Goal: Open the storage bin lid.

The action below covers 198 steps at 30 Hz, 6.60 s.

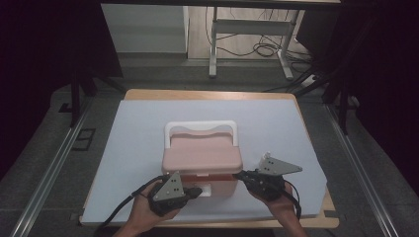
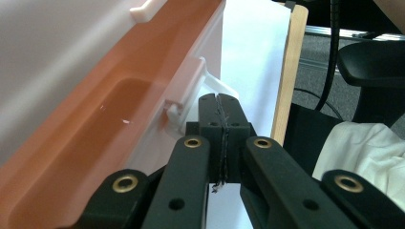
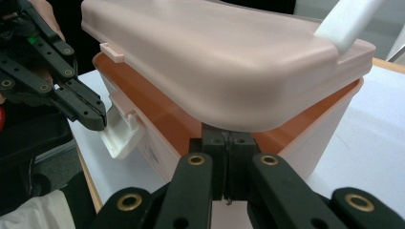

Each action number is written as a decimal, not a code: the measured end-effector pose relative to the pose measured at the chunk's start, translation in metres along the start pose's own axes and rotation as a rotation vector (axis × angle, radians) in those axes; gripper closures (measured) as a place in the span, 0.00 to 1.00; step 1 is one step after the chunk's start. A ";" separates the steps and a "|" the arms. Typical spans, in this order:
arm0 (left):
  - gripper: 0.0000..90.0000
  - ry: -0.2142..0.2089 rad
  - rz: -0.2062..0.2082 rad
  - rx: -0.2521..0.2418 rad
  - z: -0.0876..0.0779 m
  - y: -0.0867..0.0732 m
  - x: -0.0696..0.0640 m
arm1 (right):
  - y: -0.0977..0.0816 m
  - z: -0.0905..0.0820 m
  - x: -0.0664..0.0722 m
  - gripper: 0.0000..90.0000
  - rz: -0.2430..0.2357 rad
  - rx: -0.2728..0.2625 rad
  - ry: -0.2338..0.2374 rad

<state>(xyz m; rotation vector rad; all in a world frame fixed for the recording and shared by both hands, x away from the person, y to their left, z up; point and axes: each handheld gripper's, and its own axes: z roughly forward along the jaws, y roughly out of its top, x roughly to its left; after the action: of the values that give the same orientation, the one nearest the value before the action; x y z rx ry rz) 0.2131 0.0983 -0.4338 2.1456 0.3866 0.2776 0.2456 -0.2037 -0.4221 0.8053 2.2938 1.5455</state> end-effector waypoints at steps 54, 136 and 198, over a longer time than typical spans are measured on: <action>1.00 -0.007 0.011 0.022 0.001 0.003 0.001 | 0.094 0.007 -0.041 0.99 0.004 -0.013 -0.029; 1.00 -0.008 0.003 0.019 0.004 0.003 0.002 | 0.108 0.054 -0.113 0.99 0.128 0.108 -0.146; 0.88 -0.031 -0.009 0.009 0.004 0.004 0.003 | 0.086 0.029 -0.115 0.96 0.107 0.133 -0.160</action>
<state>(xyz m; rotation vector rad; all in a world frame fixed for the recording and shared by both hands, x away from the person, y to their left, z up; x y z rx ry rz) 0.2184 0.0944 -0.4321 2.1542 0.3803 0.2381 0.3794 -0.2235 -0.3659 1.0614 2.2871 1.3276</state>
